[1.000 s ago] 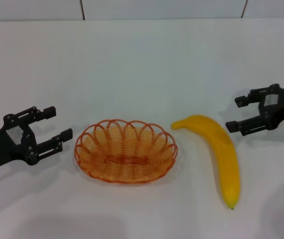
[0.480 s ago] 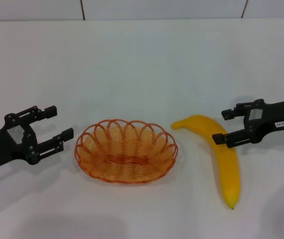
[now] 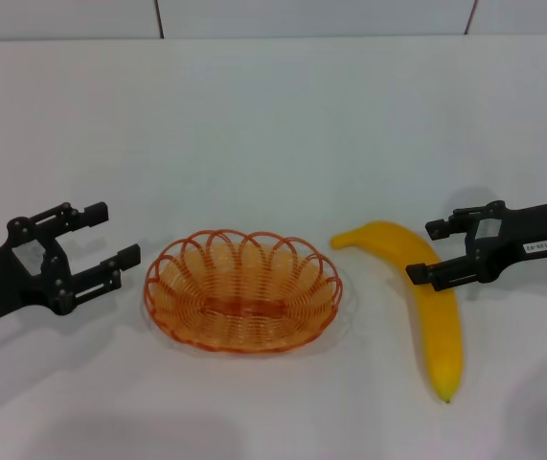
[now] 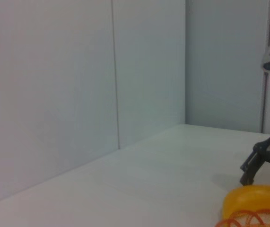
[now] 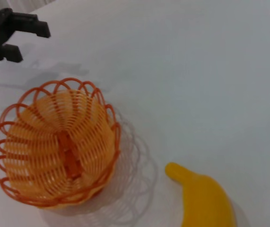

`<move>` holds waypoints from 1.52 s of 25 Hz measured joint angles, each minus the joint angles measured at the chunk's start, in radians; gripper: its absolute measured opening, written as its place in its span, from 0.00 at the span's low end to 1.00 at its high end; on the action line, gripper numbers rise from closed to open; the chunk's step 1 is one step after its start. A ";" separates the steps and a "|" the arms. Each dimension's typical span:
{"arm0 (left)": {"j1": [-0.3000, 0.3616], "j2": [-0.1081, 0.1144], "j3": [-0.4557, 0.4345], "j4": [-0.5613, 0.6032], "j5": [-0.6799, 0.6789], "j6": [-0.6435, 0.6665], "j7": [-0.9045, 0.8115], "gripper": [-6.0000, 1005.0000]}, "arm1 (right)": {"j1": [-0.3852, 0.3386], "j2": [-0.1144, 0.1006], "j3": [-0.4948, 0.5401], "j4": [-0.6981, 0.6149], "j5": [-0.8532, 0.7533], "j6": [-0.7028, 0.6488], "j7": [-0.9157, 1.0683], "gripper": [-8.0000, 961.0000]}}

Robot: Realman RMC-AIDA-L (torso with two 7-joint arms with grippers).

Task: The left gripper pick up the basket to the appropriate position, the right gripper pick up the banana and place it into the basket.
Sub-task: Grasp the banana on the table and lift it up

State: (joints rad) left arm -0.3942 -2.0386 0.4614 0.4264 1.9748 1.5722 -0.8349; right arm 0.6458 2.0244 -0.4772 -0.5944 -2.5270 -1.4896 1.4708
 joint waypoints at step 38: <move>0.005 0.003 -0.020 0.000 0.001 0.000 0.001 0.69 | -0.003 -0.006 0.002 -0.028 -0.035 0.045 0.077 0.75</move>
State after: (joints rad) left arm -0.3889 -2.0355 0.4418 0.4264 1.9757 1.5722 -0.8344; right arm 0.6426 2.0183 -0.4749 -0.6229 -2.5623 -1.4442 1.5477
